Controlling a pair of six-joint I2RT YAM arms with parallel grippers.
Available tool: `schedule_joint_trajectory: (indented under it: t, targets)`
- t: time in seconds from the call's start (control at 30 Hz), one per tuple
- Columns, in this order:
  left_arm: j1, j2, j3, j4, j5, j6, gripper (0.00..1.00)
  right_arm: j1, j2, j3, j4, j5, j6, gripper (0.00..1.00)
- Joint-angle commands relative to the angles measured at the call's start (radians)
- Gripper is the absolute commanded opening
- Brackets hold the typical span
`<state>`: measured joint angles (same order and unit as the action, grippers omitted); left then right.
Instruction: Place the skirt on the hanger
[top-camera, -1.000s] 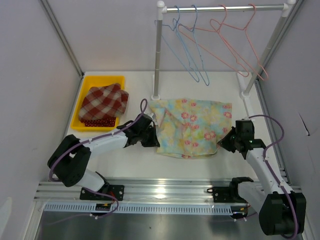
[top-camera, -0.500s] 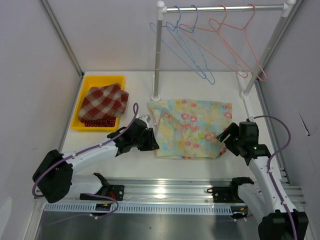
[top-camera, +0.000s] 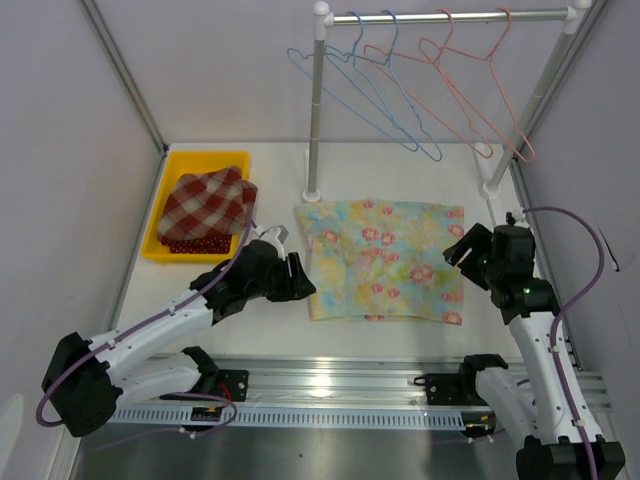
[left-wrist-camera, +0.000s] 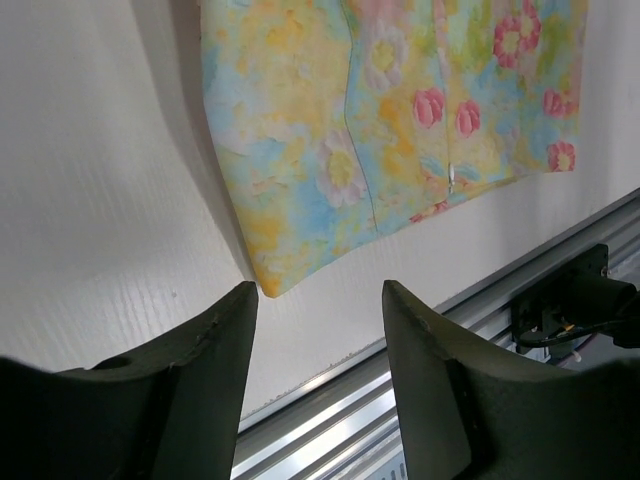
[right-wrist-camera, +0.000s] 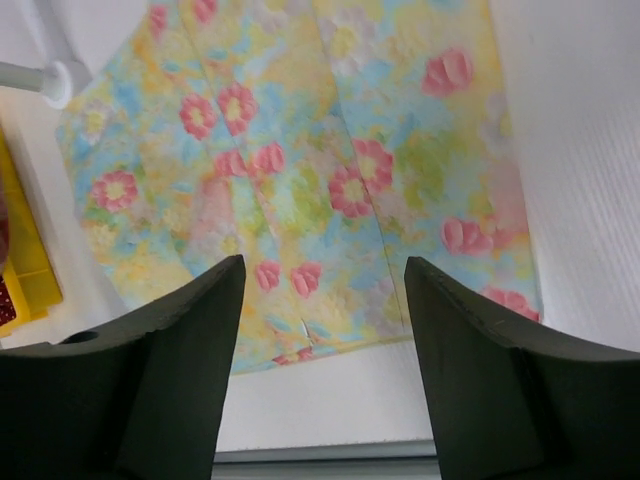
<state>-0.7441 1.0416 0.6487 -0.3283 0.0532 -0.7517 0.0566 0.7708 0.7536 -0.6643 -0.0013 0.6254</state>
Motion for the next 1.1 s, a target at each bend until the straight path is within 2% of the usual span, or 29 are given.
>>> schedule_joint_trajectory:
  t: [0.0,0.17,0.3,0.4,0.43,0.53,0.7,0.9,1.07]
  targets:
    - [-0.008,-0.048,-0.014,-0.002,-0.013,0.012,0.59,0.002,0.010,0.179,0.043,-0.058,-0.108,0.68]
    - [-0.008,-0.074,-0.003,-0.011,-0.009,0.028,0.60,0.044,0.157,0.492,0.130,-0.229,-0.256,0.68]
    - [-0.008,-0.087,0.034,-0.054,-0.024,0.054,0.60,0.129,0.321,0.751,0.175,-0.223,-0.378,0.68]
    - [-0.008,-0.100,0.051,-0.067,-0.024,0.063,0.61,0.164,0.512,0.950,0.199,-0.255,-0.475,0.68]
    - [-0.008,-0.100,0.055,-0.074,-0.024,0.064,0.61,0.172,0.513,0.993,0.207,-0.265,-0.475,0.68]
    - [-0.008,-0.109,0.072,-0.086,-0.032,0.066,0.61,0.219,0.646,1.153,0.238,-0.275,-0.521,0.68]
    - [-0.008,-0.118,0.100,-0.098,-0.033,0.071,0.61,0.310,0.886,1.421,0.196,-0.221,-0.628,0.67]
    - [-0.008,-0.117,0.115,-0.106,-0.036,0.072,0.61,0.334,1.022,1.475,0.261,-0.177,-0.650,0.65]
    - [-0.008,-0.110,0.127,-0.118,-0.036,0.083,0.61,0.367,1.111,1.567,0.244,-0.123,-0.673,0.63]
